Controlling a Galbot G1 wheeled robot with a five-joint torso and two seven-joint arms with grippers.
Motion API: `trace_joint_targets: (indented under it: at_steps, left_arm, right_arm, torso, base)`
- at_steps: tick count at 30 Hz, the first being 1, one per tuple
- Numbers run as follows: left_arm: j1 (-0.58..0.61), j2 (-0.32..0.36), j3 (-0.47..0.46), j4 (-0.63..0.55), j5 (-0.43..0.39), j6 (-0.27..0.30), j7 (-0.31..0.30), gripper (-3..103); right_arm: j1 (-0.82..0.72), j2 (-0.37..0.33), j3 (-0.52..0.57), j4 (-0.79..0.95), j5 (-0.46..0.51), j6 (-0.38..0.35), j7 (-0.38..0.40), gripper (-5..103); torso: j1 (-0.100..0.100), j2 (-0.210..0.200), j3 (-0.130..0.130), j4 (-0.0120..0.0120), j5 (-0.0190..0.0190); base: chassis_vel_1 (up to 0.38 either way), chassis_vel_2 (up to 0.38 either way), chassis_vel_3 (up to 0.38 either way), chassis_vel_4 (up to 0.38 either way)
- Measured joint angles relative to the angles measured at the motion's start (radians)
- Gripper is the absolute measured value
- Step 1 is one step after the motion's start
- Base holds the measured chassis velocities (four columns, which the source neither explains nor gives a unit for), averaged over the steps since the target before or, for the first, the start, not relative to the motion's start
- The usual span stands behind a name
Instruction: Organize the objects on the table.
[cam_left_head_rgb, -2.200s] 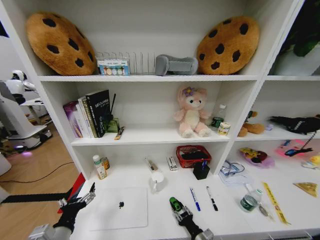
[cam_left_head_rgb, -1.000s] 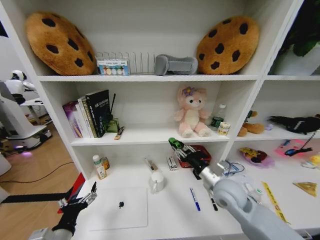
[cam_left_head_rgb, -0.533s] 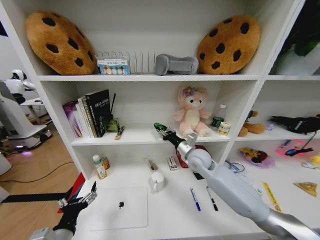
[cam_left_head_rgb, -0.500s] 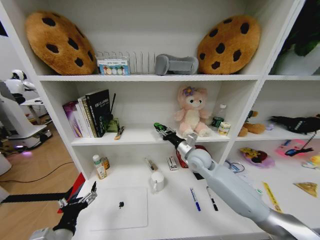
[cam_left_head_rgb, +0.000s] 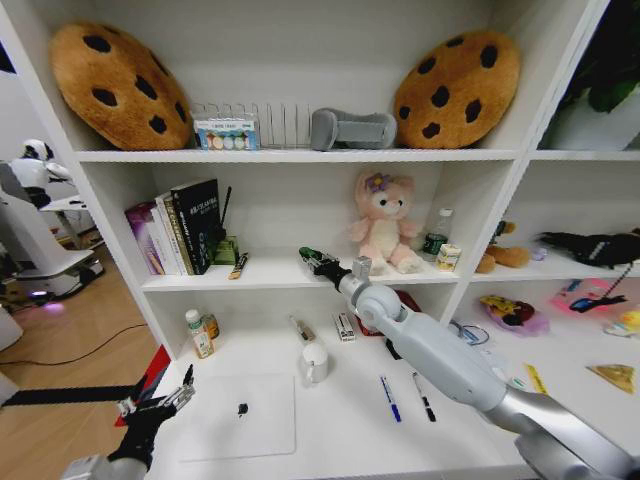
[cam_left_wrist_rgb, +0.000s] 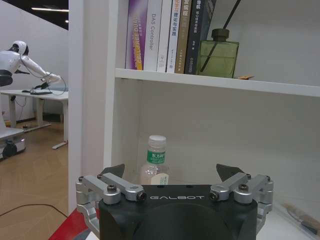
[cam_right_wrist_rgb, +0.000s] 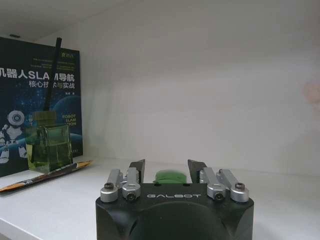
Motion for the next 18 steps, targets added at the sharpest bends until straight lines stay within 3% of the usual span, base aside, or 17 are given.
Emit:
trace_joint_targets:
  at_steps: [6,10,11,13,16,18]
  left_arm:
    - [0.003,-0.008,-0.004,0.0,-0.001,0.0,-0.001,100]
    - [0.002,-0.011,-0.003,0.0,-0.001,0.0,-0.002,100]
    - [0.001,-0.013,-0.001,-0.001,0.0,0.0,-0.003,100]
    - [-0.004,-0.016,0.001,-0.001,0.002,0.0,-0.005,100]
    - [-0.006,-0.018,0.001,0.0,0.002,0.0,-0.006,100]
    - [-0.006,-0.021,0.002,0.004,0.003,0.0,-0.007,100]
  right_arm:
    - [-0.046,-0.012,0.03,0.048,-0.003,-0.003,0.011,76]
    - [-0.065,-0.024,0.054,0.096,0.002,-0.01,0.017,81]
    - [-0.089,-0.041,0.084,0.149,0.008,-0.017,0.022,91]
    - [-0.165,-0.076,0.17,0.275,0.019,-0.031,0.027,99]
    - [-0.224,-0.1,0.23,0.355,0.024,-0.041,0.027,100]
    - [-0.38,-0.15,0.36,0.488,0.016,-0.047,0.022,100]
  torso:
    - [0.0,0.0,0.0,0.0002,0.0002]
    - [0.0,0.0,0.0,0.0003,0.0002]
    - [0.0,0.0,0.0,0.0004,0.0001]
    - [0.0,0.0,0.0,0.0001,0.0002]
    - [0.0,0.0,0.0,0.0001,0.0001]
    - [0.0,0.0,0.0,0.0,0.0002]
  base:
    - [0.0,0.0,0.0,0.0]
    - [0.0,0.0,0.0,0.0]
    - [0.0,0.0,0.0,0.0]
    - [0.0,0.0,0.0,0.0]
    - [0.0,0.0,0.0,0.0]
    - [0.0,0.0,0.0,0.0]
